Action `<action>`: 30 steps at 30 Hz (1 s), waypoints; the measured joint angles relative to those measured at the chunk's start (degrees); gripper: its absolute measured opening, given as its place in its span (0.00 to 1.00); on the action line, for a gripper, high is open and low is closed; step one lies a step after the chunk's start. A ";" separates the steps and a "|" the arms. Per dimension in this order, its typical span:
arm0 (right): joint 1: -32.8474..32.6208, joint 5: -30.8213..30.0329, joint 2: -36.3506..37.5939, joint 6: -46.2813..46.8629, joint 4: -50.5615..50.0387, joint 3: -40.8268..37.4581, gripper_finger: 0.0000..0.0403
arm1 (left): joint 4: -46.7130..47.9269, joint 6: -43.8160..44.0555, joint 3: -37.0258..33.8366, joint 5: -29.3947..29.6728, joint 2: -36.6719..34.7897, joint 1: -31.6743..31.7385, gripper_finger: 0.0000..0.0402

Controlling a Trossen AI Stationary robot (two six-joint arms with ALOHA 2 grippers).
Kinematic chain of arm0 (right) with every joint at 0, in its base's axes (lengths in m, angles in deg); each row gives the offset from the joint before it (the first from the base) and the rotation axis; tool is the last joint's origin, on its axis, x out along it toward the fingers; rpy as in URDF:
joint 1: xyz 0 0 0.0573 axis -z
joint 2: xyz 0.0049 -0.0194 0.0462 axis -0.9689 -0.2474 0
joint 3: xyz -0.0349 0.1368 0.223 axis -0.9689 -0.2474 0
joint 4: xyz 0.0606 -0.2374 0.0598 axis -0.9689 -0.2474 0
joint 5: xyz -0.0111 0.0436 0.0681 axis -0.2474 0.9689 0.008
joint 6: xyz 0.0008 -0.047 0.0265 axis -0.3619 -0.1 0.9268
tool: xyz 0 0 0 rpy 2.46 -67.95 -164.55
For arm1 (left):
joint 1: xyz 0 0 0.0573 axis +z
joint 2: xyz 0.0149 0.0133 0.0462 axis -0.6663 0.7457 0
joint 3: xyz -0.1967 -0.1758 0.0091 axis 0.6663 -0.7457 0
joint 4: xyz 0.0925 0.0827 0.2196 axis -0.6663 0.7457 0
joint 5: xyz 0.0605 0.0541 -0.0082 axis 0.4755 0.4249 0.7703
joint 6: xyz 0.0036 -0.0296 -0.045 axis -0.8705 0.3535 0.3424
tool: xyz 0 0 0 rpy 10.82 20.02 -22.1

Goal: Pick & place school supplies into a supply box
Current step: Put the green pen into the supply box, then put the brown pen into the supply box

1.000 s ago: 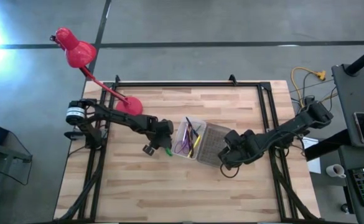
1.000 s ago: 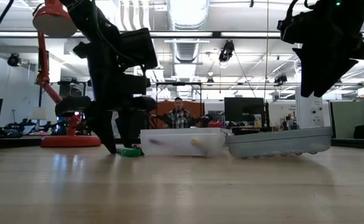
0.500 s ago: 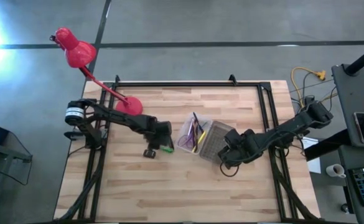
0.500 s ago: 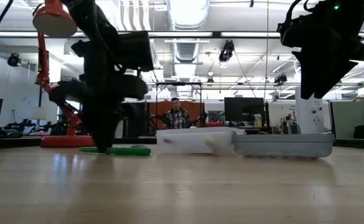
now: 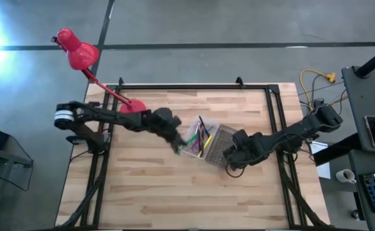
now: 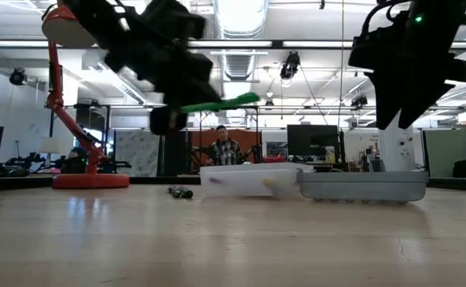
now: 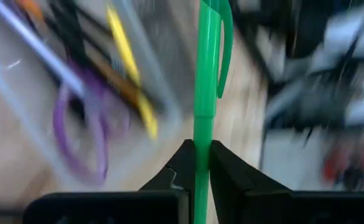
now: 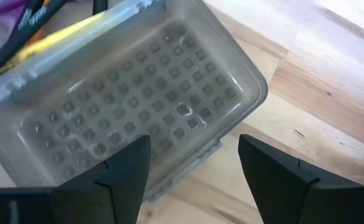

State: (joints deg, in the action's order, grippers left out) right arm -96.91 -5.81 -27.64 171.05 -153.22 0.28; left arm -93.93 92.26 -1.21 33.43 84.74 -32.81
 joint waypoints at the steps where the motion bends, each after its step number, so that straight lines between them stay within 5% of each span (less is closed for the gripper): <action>1: 0.20 -0.38 0.00 0.47 0.04 -0.01 0.58 | -4.04 3.35 -0.12 1.06 1.33 0.65 0.03; 5: 0.70 -0.65 0.00 0.83 0.01 0.06 0.58 | -14.49 14.05 -0.12 4.92 7.17 1.68 0.03; 10: 0.43 -0.63 0.00 1.31 0.15 0.09 0.58 | -16.67 26.10 0.56 6.78 13.56 1.15 0.10; 18: 0.40 -0.61 0.00 1.86 0.12 0.11 0.58 | -19.34 23.39 2.28 6.93 12.62 0.67 0.25; 23: 0.40 -0.63 0.00 0.66 0.19 0.11 0.58 | -10.62 -2.45 2.26 3.27 5.04 0.40 0.27; 27: 0.40 -0.61 0.00 -0.55 0.19 0.06 0.58 | 12.67 -36.05 2.26 2.16 -2.34 -1.52 0.28; 30: 0.40 -0.61 0.00 -0.72 0.21 0.02 0.58 | 28.81 -51.66 2.24 5.72 -5.52 -2.29 0.28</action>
State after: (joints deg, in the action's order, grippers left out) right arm -96.52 -6.42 -27.64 170.33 -153.01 0.30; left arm -65.12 40.60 1.03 39.15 79.22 -35.09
